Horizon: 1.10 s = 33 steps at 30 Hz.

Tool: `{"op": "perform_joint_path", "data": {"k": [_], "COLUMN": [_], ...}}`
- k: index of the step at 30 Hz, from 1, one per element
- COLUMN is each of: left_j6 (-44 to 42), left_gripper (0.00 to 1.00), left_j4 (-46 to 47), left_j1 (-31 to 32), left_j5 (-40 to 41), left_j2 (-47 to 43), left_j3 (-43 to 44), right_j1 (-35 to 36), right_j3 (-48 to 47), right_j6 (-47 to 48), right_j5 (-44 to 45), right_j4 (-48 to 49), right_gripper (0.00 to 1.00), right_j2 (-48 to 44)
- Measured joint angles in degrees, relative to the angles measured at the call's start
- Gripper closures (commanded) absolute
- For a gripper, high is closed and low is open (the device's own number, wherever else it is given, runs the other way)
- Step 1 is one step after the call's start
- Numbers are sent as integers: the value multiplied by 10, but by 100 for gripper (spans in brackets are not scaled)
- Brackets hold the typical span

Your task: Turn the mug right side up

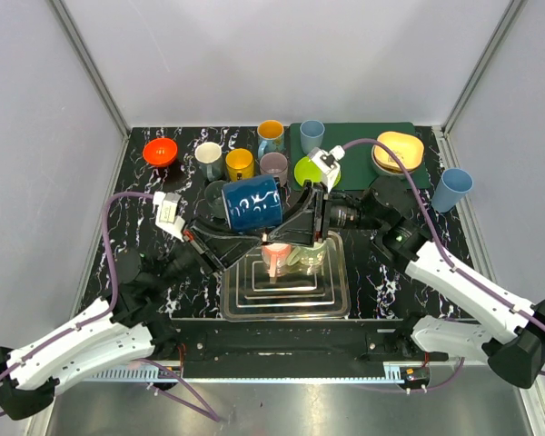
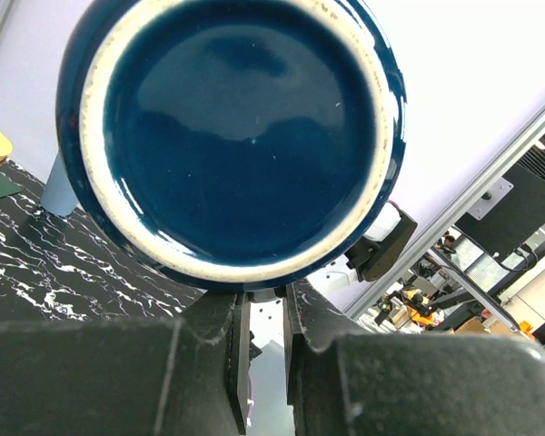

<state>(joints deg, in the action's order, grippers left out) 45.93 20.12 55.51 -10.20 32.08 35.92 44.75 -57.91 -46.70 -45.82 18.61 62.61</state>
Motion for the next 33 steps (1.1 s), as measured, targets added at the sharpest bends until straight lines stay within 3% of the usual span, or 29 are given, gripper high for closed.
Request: {"op": "perform_joint_path", "data": {"k": [5, 11, 16, 20, 22, 23, 26, 33], "left_j6": [-3, -10, -8, -9, -9, -10, -21, -58], "left_gripper": [100, 100, 100, 100, 84, 57, 37, 30], "left_j4": [0, 0, 12, 20, 15, 8, -21, -128], "left_j1": [-1, -3, -5, -7, -8, -8, -5, 4], "left_j5": [10, 14, 14, 14, 17, 20, 23, 66], "left_j2": [10, 15, 17, 13, 6, 1, -18, -99], "left_j3": [0, 0, -1, -10, -13, -14, -15, -17], "right_j1": [0, -3, -5, -5, -5, -3, 3, 2], "right_j3": [-8, -14, -14, -16, -16, -17, -26, -81], "right_j6": [1, -3, -12, -14, -13, -8, 19, 115], "right_j5": [-15, -29, -33, -35, -34, -30, 1, 158], "right_j4": [-16, -18, -5, -3, -4, -10, -52, -224], "right_gripper": [58, 74, 99, 100, 100, 100, 100, 100], "right_j2": [16, 22, 28, 33, 36, 37, 37, 38]}}
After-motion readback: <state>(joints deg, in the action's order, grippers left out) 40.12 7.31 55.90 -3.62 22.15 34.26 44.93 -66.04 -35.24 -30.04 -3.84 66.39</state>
